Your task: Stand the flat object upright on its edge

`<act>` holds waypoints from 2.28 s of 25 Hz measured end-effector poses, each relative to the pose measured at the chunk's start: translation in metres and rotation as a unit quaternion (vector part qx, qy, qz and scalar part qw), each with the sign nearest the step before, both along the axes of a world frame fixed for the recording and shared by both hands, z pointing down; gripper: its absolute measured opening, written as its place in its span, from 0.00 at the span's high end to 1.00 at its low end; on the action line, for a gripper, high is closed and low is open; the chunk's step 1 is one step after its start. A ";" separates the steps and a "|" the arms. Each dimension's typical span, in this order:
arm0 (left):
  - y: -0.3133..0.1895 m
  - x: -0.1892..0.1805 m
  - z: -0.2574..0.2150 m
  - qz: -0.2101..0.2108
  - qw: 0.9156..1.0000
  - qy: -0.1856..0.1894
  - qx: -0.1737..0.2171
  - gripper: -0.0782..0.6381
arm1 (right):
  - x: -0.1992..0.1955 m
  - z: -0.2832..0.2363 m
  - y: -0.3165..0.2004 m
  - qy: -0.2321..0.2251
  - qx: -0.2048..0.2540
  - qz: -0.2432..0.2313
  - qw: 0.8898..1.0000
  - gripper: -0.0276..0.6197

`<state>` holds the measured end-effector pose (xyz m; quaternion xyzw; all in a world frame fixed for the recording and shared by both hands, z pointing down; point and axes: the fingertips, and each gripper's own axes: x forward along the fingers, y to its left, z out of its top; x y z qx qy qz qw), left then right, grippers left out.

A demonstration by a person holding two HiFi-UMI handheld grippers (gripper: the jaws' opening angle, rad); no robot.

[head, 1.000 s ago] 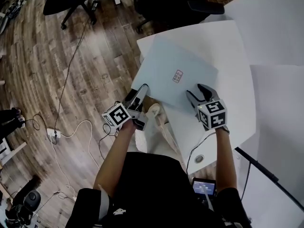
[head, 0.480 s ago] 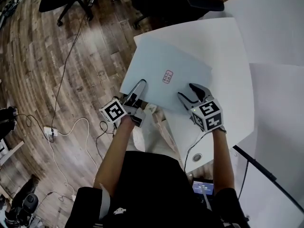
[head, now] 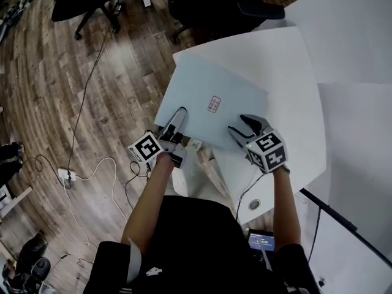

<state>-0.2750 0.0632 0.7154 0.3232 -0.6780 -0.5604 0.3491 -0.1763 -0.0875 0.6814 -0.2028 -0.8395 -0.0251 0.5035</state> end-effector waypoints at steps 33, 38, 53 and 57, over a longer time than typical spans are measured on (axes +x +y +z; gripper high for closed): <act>-0.100 0.023 -0.166 0.175 0.925 -0.275 -0.194 0.44 | 0.077 -0.116 -0.100 -0.132 0.066 0.245 0.958 0.81; -0.122 0.040 -0.185 0.201 0.900 -0.324 -0.211 0.44 | 0.104 -0.125 -0.109 -0.140 0.071 0.269 0.950 0.83; -0.170 0.104 -0.221 0.265 0.822 -0.451 -0.225 0.44 | 0.163 -0.143 -0.118 -0.153 0.070 0.327 0.930 0.86; -0.178 0.115 -0.224 0.278 0.805 -0.472 -0.226 0.44 | 0.176 -0.141 -0.119 -0.148 0.075 0.338 0.926 0.86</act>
